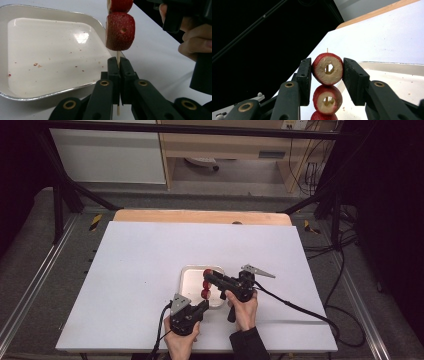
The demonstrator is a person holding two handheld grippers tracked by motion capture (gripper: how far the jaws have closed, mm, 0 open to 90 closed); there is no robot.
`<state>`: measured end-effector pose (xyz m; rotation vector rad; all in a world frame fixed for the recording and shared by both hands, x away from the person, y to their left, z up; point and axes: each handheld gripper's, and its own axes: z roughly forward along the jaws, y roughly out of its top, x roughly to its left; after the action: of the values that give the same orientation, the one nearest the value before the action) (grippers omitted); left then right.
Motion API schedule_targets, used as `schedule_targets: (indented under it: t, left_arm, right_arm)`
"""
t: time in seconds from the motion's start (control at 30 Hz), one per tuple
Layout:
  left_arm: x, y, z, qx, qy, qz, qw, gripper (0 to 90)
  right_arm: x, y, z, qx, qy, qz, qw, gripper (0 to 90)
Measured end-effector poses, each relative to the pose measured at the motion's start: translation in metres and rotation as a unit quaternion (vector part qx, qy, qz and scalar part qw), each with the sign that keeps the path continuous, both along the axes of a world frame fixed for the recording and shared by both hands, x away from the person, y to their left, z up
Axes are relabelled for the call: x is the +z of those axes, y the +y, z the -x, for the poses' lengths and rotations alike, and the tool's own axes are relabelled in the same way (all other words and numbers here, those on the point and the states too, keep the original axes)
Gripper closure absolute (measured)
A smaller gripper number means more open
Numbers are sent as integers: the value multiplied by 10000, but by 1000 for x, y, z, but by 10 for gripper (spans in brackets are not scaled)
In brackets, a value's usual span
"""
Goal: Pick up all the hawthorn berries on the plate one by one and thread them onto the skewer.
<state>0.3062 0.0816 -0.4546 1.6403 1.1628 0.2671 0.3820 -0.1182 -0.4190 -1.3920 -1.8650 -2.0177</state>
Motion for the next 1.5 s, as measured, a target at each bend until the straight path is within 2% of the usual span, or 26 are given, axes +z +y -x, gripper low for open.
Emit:
schedule_targets:
  t: [0.13,0.23,0.33,0.47,0.57,0.7,0.83,0.97,1.1,1.17,1.3,1.4,1.5]
  left_arm:
    - [-2,-1,-1,-50,-30,-95,9999,884]
    - [-1,1,0,-62,-97,-133,9998,884]
    - [0,6,-1,-53,-93,-178,9998,884]
    - [0,10,-2,-57,-102,-293,9995,884]
    - [1,15,-2,-68,-111,-360,9993,884]
    - [3,20,-2,-117,-163,-455,9988,884]
    - [6,26,-2,-234,-242,-583,9977,884]
    - [9,33,-4,-303,-238,-651,9971,883]
    - [13,39,-6,-343,-237,-758,9963,883]
    - [15,41,-7,-394,-222,-813,9957,883]
    - [20,43,-9,-492,-235,-928,9942,883]
    - [24,45,-11,-548,-232,-997,9932,883]
    - [29,47,-15,-581,-220,-1073,9923,882]
  right_arm:
    - [1,-1,0,25,35,122,9999,602]
    - [3,-3,0,41,-37,215,9998,591]
    - [7,-5,2,-58,-238,400,9989,485]
    - [11,-8,0,-4,-333,703,9970,353]
    - [14,-13,-2,1,-408,975,9944,241]
    - [16,-19,-5,191,-472,1471,9878,125]
    - [18,-25,-7,336,-618,1988,9775,62]
    - [19,-33,-5,464,-753,2440,9657,38]
    - [17,-44,-3,455,-736,2622,9611,20]
    - [14,-49,-2,422,-697,2781,9571,10]
    - [7,-63,2,363,-652,2984,9515,5]
    - [3,-72,5,305,-644,3065,9492,6]
    - [-3,-83,7,265,-522,3099,9489,6]
